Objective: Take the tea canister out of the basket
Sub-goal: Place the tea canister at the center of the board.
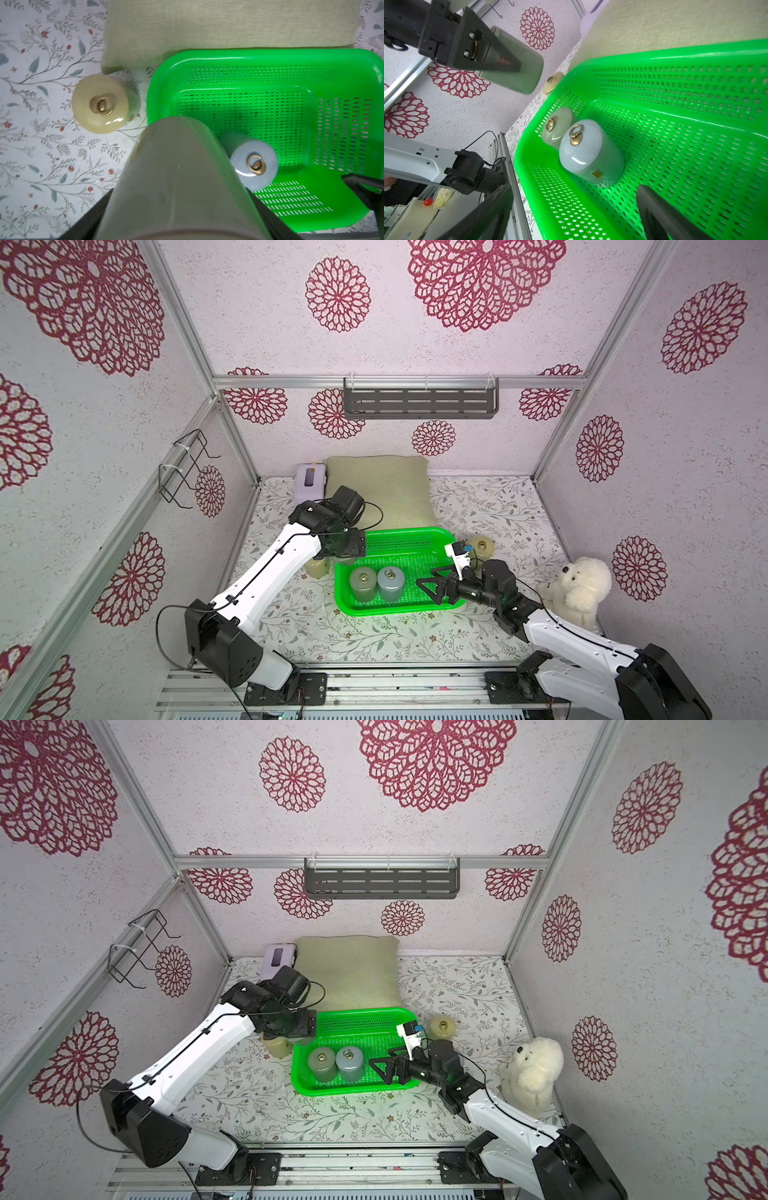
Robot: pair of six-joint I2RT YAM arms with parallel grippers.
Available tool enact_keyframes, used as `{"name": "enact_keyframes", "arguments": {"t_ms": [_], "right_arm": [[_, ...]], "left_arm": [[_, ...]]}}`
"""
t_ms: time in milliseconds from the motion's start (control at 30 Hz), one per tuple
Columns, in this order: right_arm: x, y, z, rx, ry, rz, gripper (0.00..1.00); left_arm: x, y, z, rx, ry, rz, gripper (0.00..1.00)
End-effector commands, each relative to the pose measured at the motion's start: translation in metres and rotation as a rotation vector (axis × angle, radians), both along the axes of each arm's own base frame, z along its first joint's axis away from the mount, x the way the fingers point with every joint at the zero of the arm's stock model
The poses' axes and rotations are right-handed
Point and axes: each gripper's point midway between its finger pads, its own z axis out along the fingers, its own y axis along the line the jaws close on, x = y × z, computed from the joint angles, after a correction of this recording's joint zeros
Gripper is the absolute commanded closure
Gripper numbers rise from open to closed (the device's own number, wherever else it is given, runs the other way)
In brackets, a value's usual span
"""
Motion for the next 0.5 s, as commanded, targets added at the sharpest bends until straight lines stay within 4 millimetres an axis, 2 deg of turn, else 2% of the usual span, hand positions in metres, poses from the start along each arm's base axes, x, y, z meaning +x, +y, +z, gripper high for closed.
{"name": "enact_keyframes", "arguments": {"t_ms": [0,233,367,467], "right_arm": [[0.003,0.01,0.024,0.024,-0.087,0.021,0.01],[0.003,0.013,0.019,0.011,-0.081,0.027,0.01],[0.002,0.016,0.019,0.012,-0.084,0.036,0.01],[0.002,0.017,0.016,0.007,-0.08,0.038,0.01]], "left_arm": [[-0.004,0.023,0.009,-0.009,-0.059,0.076,0.24],[-0.03,0.065,-0.013,-0.014,-0.044,0.203,0.24],[-0.04,0.074,-0.037,-0.046,-0.007,0.252,0.24],[-0.044,0.073,-0.059,-0.084,0.033,0.274,0.24]]}}
